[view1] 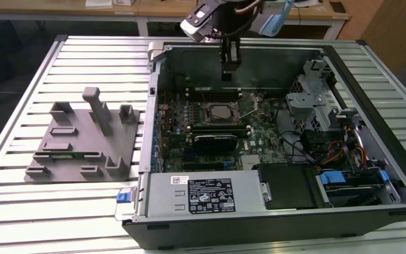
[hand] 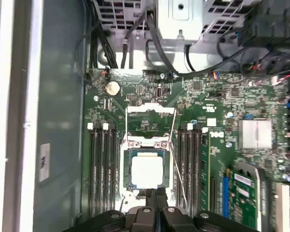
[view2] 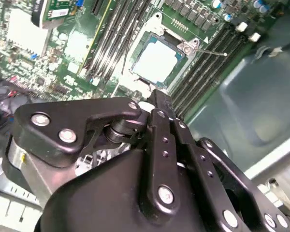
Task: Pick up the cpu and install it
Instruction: 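Place the cpu into insertion slot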
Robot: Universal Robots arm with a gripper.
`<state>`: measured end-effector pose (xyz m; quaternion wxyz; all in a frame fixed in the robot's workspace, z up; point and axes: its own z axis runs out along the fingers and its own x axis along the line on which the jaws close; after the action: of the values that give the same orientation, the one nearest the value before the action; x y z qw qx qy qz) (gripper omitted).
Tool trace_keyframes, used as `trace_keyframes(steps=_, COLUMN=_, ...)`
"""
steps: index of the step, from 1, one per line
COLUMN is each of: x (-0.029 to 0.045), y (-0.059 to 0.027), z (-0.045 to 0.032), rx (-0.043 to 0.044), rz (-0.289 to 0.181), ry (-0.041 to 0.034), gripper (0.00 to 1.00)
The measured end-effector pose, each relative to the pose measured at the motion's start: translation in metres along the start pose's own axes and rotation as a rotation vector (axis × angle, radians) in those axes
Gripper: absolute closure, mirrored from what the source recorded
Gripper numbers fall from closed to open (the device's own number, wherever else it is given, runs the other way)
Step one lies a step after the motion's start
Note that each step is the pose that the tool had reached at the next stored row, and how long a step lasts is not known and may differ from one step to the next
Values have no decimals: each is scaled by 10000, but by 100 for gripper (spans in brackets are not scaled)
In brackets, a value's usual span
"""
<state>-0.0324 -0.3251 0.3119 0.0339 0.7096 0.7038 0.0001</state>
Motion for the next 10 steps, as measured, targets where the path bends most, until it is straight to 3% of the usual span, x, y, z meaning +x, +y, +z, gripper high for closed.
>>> trace_keyframes(steps=10, x=-21, y=21, z=-431, rx=-3, rz=5, ry=-1, gripper=89)
